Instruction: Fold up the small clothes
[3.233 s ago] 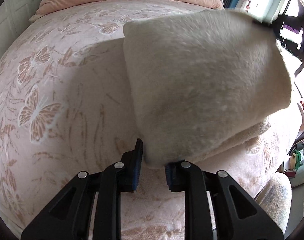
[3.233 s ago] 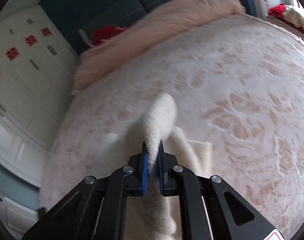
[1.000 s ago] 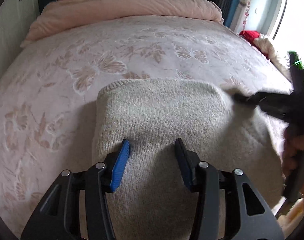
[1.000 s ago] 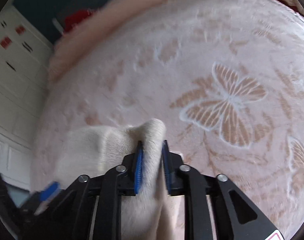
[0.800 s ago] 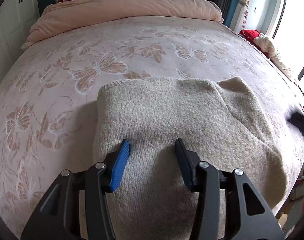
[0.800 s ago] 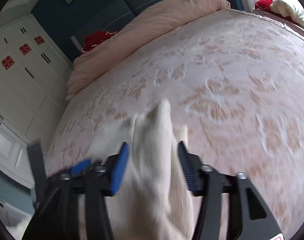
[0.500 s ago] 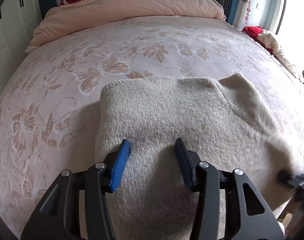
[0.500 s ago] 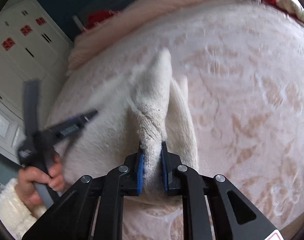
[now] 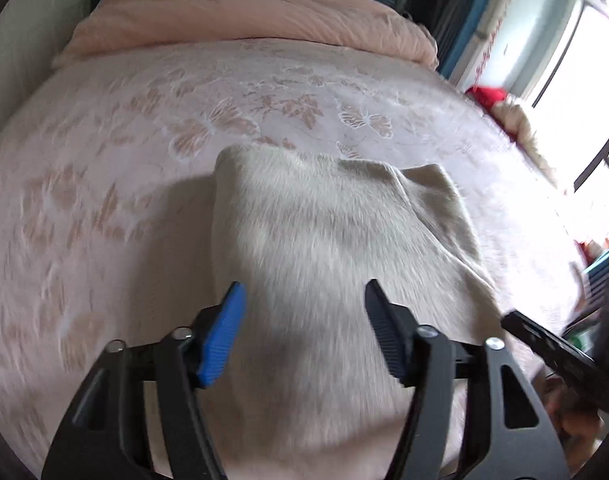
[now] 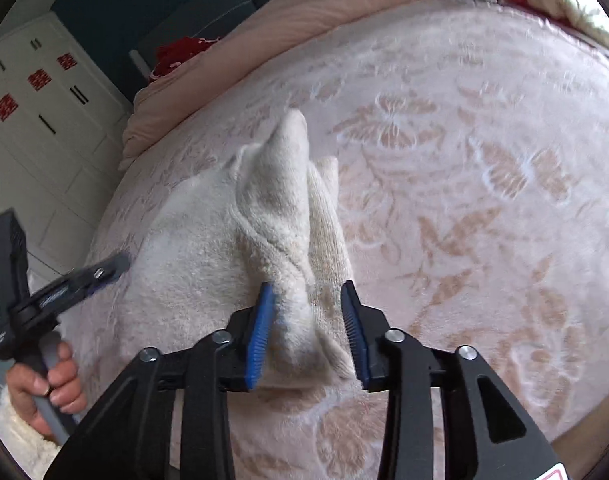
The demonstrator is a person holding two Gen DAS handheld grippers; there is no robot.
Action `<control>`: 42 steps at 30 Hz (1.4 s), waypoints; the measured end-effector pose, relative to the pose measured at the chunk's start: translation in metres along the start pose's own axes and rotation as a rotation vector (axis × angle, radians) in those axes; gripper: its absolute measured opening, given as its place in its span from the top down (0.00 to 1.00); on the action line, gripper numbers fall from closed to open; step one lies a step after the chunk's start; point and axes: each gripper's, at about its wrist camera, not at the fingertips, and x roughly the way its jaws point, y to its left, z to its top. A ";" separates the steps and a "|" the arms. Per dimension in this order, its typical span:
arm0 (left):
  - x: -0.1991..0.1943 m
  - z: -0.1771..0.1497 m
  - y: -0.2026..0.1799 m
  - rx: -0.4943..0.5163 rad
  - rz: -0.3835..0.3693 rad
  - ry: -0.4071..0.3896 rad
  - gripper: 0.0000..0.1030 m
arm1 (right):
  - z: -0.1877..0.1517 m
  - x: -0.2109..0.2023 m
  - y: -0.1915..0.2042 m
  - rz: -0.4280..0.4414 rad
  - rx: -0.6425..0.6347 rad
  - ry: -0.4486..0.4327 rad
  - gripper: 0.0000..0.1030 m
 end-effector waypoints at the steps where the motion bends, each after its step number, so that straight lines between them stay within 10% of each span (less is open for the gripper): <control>1: -0.007 -0.010 0.005 -0.001 -0.007 0.007 0.36 | -0.001 -0.002 -0.003 0.010 0.011 0.005 0.52; 10: -0.013 -0.091 0.013 0.163 0.088 0.063 0.37 | -0.025 0.016 -0.013 0.080 0.158 0.069 0.50; 12: 0.000 -0.082 0.009 0.172 0.126 0.046 0.46 | -0.020 0.024 -0.010 0.082 0.155 0.097 0.82; 13: 0.006 -0.080 0.009 0.171 0.144 0.059 0.67 | -0.015 0.022 -0.007 0.078 0.150 0.090 0.89; 14: 0.014 -0.076 0.012 0.151 0.145 0.082 0.80 | -0.011 0.014 -0.002 0.083 0.137 0.069 0.90; 18: 0.013 -0.072 0.027 0.062 0.157 0.083 0.80 | -0.010 0.007 -0.004 0.042 0.096 0.064 0.91; 24: 0.015 -0.087 0.029 0.058 0.132 0.125 0.72 | -0.025 0.020 -0.012 -0.012 0.066 0.095 0.81; 30: -0.044 -0.063 0.028 -0.026 -0.062 -0.008 0.14 | 0.003 0.001 0.003 -0.013 -0.013 0.005 0.30; 36: 0.025 -0.011 0.031 -0.152 -0.133 0.096 0.08 | 0.011 0.068 -0.004 0.008 -0.003 0.145 0.19; 42: 0.099 -0.010 0.041 -0.282 -0.255 0.258 0.06 | 0.004 0.102 -0.012 0.221 0.146 0.184 0.16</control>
